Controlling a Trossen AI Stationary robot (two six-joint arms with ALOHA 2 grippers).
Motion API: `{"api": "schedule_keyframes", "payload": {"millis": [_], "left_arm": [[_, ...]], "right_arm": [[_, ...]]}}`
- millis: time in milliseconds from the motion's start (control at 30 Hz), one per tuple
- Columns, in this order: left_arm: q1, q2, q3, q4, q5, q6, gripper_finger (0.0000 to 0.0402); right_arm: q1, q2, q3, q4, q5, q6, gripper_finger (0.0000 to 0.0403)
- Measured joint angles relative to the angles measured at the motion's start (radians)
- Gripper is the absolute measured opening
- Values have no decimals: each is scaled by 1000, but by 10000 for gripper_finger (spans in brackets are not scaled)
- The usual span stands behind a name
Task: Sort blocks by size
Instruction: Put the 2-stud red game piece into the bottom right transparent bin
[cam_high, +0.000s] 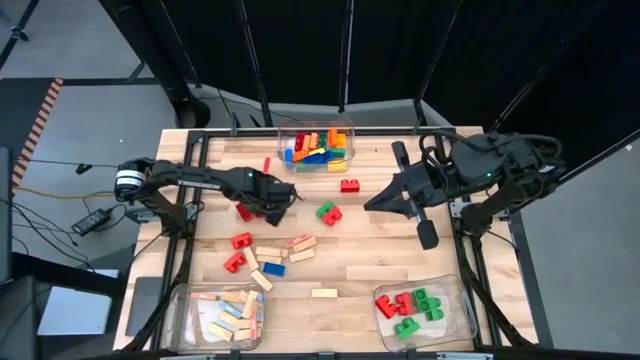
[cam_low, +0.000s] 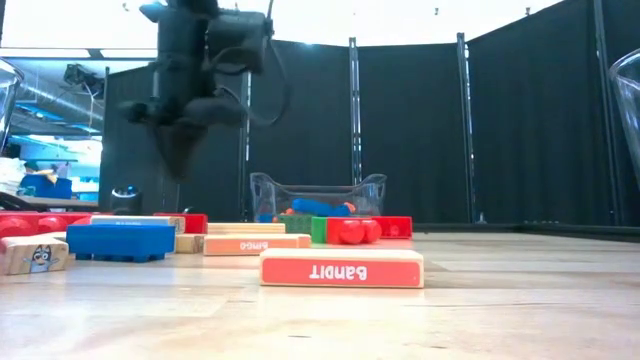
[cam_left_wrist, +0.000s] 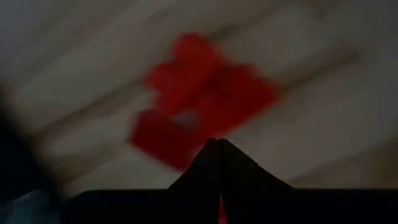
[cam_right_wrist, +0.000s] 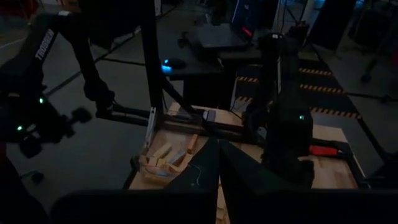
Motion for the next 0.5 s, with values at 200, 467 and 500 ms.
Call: {"api": "schedule_keyframes", "payload": {"millis": [200,467,500], "left_arm": [[8,1,-50,-109,-97,-52,0],[50,1,-237,98,-118,-27,0],[59,1,-257,110,-112,-27,0]], "right_arm": [[0,5,0,-37,0,3,30],[4,5,0,-45,-14,3,17],[4,5,0,-46,-18,2,16]]}}
